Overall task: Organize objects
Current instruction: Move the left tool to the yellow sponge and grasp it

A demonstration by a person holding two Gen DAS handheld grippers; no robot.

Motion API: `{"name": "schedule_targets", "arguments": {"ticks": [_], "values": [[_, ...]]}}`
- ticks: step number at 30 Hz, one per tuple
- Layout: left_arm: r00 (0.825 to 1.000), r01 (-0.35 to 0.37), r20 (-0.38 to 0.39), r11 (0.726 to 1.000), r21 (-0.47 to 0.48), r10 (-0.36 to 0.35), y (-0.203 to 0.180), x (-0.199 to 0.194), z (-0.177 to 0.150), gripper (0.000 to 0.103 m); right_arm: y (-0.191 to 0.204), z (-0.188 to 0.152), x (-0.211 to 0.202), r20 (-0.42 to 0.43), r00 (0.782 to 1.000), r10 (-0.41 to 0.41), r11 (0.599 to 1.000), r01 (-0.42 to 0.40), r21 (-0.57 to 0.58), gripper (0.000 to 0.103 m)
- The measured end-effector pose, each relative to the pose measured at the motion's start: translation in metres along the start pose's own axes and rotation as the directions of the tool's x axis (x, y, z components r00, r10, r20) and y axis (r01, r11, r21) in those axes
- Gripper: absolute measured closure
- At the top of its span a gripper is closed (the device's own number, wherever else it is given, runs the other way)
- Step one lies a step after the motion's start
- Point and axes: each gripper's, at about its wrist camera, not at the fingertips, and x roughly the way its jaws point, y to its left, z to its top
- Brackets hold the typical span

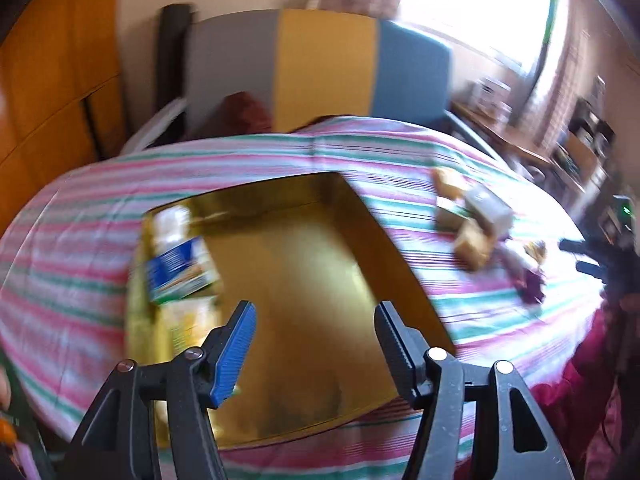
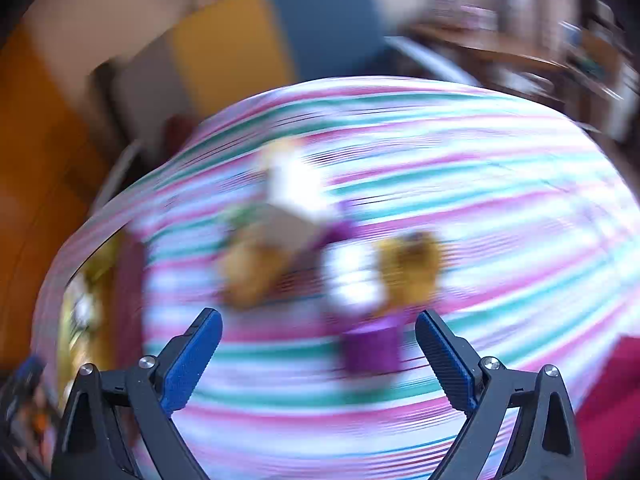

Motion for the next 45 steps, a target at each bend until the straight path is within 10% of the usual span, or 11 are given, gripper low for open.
{"name": "schedule_targets", "arguments": {"ticks": [5,20,35,39,45], "values": [[0.997,0.078,-0.029,0.988,0.133,-0.074,-0.063,0.017,0.015,0.026,-0.069,0.012,0.004,0.071,0.989,0.129,0.935,-0.145,0.325,0.004],[0.976,0.144,-0.209,0.899,0.413,-0.060,-0.200,0.139,0.040,0.018,-0.071,0.010,0.012,0.087,0.962,0.257,0.891,-0.271,0.364,0.001],[0.959,0.114,-0.284,0.899,0.422,0.011,-0.228,0.220,0.062,0.018,-0.067,0.010,0.015,0.098,0.945,0.313,0.874,-0.327,0.359,0.000],[0.949,0.168,-0.308,0.937,0.306,-0.070,-0.214,0.215,0.055,0.046,-0.069,0.009,0.015,0.105,0.943,0.315,0.870,-0.331,0.367,0.000],[0.943,0.200,-0.314,0.941,0.274,-0.109,-0.199,0.175,0.016,0.048,-0.065,0.010,0.016,0.088,0.956,0.281,0.890,-0.294,0.347,0.000]]}}
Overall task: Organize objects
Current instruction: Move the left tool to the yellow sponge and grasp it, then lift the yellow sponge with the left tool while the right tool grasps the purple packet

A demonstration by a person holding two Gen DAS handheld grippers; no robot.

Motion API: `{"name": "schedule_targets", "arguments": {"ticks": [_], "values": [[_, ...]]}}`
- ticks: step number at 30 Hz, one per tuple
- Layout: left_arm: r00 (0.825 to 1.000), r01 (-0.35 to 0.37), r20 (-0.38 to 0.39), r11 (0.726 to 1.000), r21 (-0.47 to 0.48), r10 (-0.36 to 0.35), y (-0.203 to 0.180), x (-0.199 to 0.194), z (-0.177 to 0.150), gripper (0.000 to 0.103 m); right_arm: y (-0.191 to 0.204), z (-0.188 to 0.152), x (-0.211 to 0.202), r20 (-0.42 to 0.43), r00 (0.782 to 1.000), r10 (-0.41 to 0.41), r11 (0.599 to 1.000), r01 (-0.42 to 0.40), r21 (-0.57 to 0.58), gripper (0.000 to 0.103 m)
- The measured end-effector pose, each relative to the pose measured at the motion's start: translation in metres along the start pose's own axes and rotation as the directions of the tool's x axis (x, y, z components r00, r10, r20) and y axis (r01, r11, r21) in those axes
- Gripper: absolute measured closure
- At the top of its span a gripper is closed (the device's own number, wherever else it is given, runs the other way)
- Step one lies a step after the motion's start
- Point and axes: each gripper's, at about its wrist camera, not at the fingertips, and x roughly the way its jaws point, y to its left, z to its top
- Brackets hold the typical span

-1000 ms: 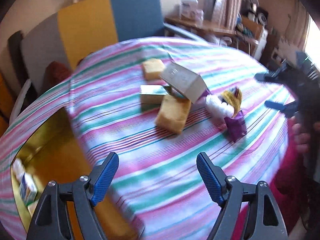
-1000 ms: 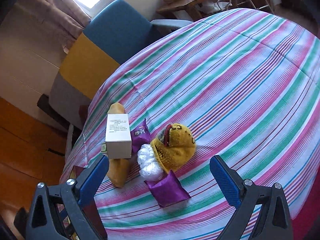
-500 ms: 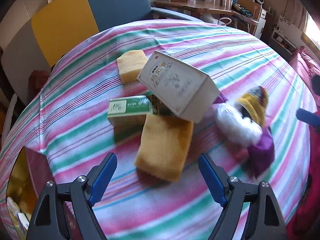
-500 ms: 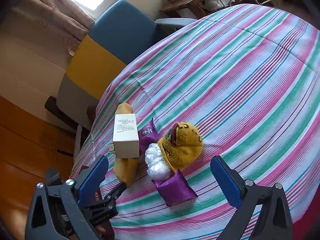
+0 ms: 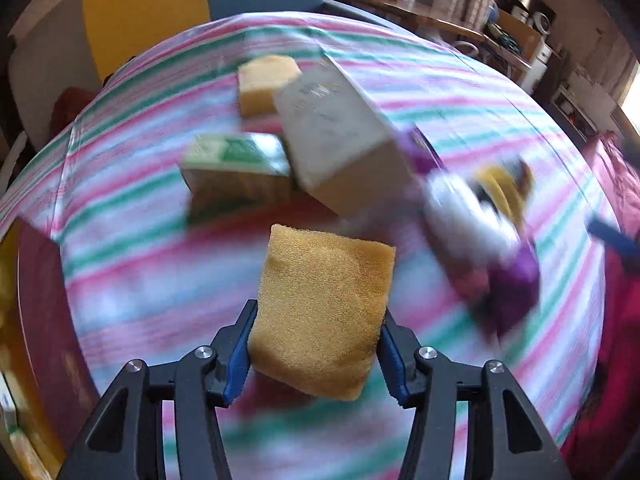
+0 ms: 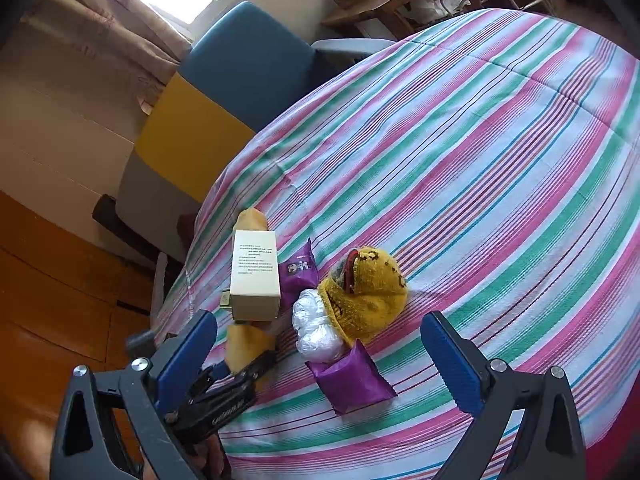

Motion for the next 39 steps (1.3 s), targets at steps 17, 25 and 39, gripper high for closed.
{"name": "schedule_targets", "arguments": {"ticks": [17,25,39], "values": [[0.994,0.006,0.112,0.999,0.050,-0.012,-0.009,-0.039,-0.089,0.048,0.025,-0.018,0.055,-0.203,0.952,-0.231,0.956,0.184,-0.227,0.008],[0.991,0.017,0.129,0.999,0.034,-0.021,-0.012,-0.033,-0.084,0.048,0.037,-0.034,0.078,-0.266,0.898,-0.351,0.899,0.244,-0.364,0.025],[0.990,0.008,0.140,1.000,0.030,-0.012,-0.012,-0.036,-0.089,0.048,0.043,-0.047,0.102,-0.259,0.854,-0.452,0.823,0.288,-0.489,0.056]]}}
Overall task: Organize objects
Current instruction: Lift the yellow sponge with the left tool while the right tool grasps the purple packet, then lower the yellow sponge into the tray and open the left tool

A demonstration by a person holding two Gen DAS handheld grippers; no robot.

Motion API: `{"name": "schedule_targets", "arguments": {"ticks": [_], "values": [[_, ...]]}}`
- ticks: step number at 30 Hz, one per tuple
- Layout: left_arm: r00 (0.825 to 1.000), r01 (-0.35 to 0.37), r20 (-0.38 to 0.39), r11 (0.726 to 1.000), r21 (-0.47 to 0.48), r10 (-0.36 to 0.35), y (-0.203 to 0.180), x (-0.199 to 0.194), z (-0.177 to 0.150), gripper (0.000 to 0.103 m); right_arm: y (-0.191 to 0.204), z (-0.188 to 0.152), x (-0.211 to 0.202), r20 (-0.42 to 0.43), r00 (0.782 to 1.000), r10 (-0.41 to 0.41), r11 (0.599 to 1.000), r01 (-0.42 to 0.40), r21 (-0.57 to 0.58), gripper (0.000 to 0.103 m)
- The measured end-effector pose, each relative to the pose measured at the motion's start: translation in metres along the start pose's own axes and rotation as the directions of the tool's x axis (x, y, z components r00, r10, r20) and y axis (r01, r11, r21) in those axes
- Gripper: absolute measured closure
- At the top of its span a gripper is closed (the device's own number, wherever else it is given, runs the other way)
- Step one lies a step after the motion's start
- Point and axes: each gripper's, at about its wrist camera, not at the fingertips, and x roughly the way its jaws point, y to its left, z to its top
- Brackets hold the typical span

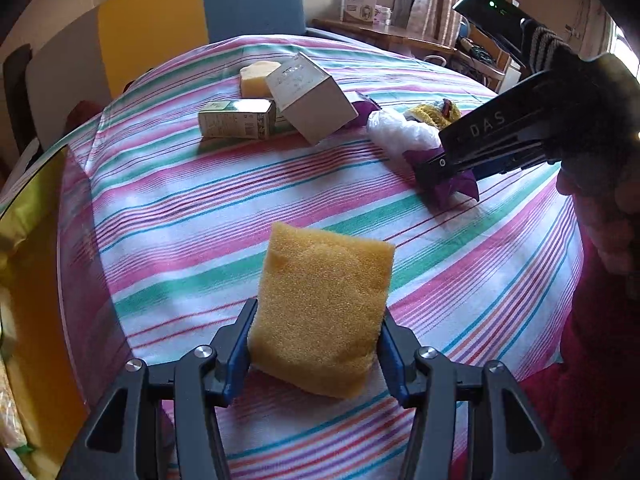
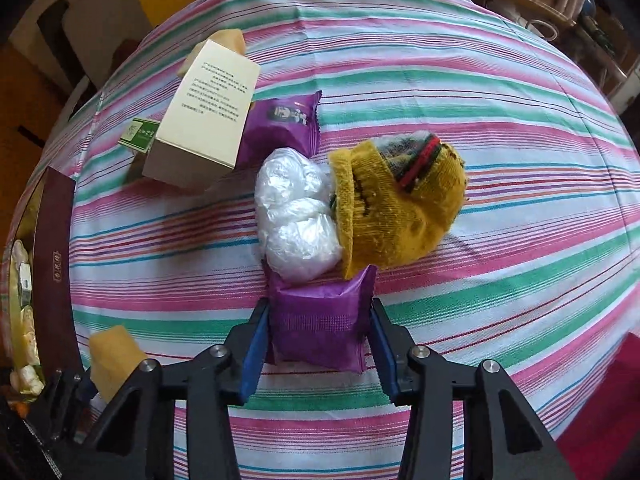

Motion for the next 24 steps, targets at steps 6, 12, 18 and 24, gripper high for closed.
{"name": "schedule_targets", "arguments": {"ticks": [6,12,18,24], "values": [[0.995,0.087,0.049,0.996,-0.033,-0.085,0.003,-0.036,-0.005,0.049,0.002,-0.001,-0.001,0.003,0.999,0.035,0.999,-0.035,-0.029,0.056],[0.981,0.149,0.139,0.982,-0.116,-0.133,0.030,-0.089,0.002,0.049,0.005,-0.002,0.000,-0.005,0.997,0.078,0.994,-0.078,-0.071,0.057],[0.984,0.100,0.171,0.946,-0.309,-0.049,0.121,-0.117,0.009,0.049,0.006,-0.003,-0.001,0.003,0.997,0.080,0.993,-0.080,-0.085,0.059],[0.995,-0.031,0.068,0.853,-0.520,0.078,0.242,-0.094,0.007,0.049,0.002,-0.009,-0.008,0.007,0.996,0.089,0.992,-0.087,-0.095,0.060]]}}
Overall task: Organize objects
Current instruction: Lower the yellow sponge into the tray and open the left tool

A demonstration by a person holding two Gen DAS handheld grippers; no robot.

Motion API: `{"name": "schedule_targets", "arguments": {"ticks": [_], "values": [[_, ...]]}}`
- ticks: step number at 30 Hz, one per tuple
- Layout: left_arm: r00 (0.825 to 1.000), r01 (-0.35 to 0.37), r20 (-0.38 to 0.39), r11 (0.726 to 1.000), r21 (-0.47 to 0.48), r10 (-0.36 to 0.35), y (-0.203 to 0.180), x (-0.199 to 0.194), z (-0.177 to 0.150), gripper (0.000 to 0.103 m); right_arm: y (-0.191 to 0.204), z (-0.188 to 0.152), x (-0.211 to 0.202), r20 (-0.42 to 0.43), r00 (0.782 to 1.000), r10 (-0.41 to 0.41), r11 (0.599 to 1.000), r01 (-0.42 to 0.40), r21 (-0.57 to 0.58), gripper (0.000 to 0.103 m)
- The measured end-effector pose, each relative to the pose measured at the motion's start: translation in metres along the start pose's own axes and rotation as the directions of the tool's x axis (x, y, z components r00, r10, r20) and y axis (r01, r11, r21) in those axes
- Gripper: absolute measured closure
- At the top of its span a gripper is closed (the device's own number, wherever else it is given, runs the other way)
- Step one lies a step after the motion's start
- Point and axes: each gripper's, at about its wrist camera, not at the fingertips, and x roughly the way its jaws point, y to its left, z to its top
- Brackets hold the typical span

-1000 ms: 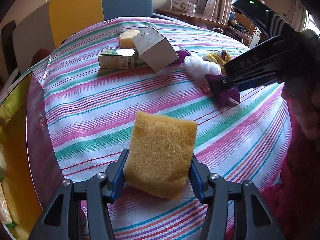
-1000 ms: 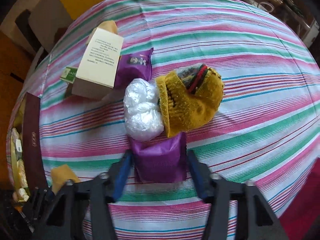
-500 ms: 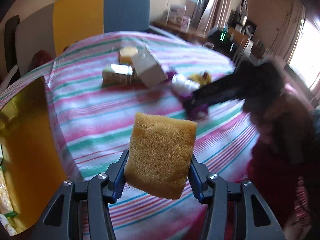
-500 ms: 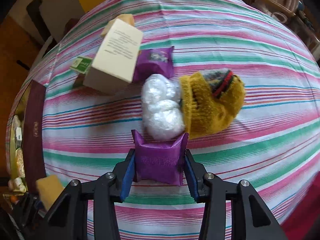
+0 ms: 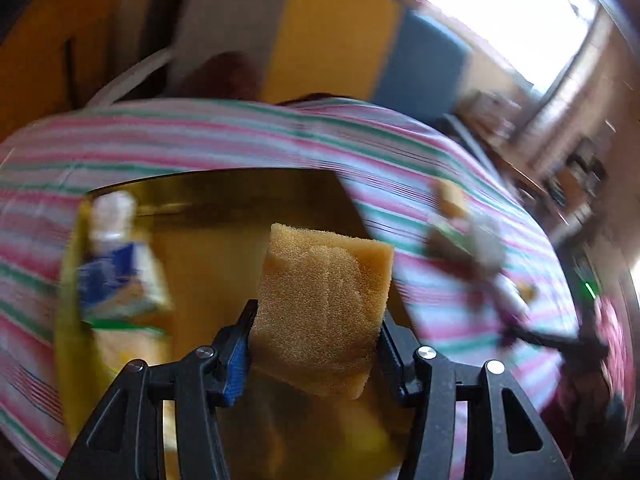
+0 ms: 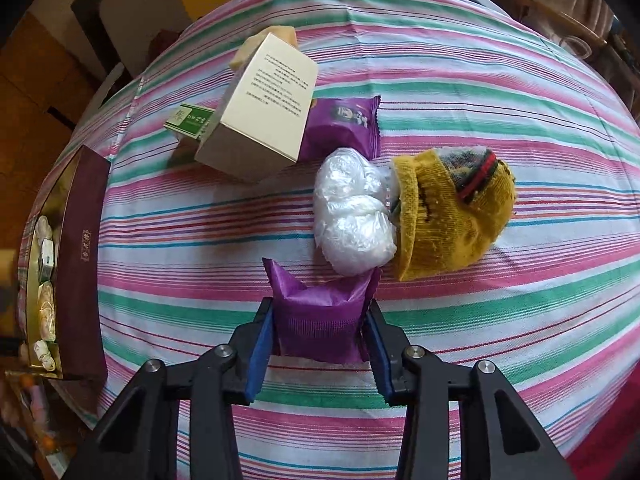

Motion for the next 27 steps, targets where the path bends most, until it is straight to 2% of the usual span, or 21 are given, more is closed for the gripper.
{"name": "schedule_targets", "arguments": {"ticks": [3,8,12,14,16,20,22,27], "values": [[0.998,-0.060,-0.014,0.996,-0.065,0.060,0.034,0.018,0.021,0.049,0.001,-0.002,-0.001,0.000,1.000,0.004,1.000,-0.004,-0.003,0.060],[0.991,-0.120,-0.071,0.982,-0.145,0.110,0.065,0.055,0.039,0.049,0.001,-0.001,-0.002,0.001,1.000,0.007,1.000,-0.007,-0.003,0.060],[0.986,-0.149,-0.096,0.976,-0.161,0.135,0.077,0.074,0.048,0.046,0.002,0.000,-0.002,0.001,1.000,0.006,1.000,-0.006,-0.006,0.060],[0.982,-0.178,-0.084,0.975,-0.136,0.167,0.076,0.078,0.055,0.045,0.001,-0.001,-0.003,0.001,1.000,0.005,1.000,-0.005,-0.007,0.060],[0.976,-0.204,-0.103,0.971,-0.125,0.192,0.074,0.084,0.060,0.044,0.002,0.001,-0.001,0.001,1.000,0.006,1.000,-0.006,-0.006,0.060],[0.977,-0.199,-0.111,0.971,-0.135,0.184,0.074,0.081,0.061,0.037,0.004,0.002,0.001,0.000,1.000,0.007,1.000,-0.007,-0.003,0.059],[0.982,-0.179,-0.084,0.974,-0.139,0.169,0.071,0.072,0.061,0.025,0.003,0.002,0.000,0.001,1.000,0.007,1.000,-0.007,0.000,0.059],[0.976,-0.218,-0.049,0.968,-0.121,0.214,0.067,0.054,0.055,0.023,0.004,0.004,0.001,0.001,1.000,0.006,1.000,-0.006,0.000,0.059]]}}
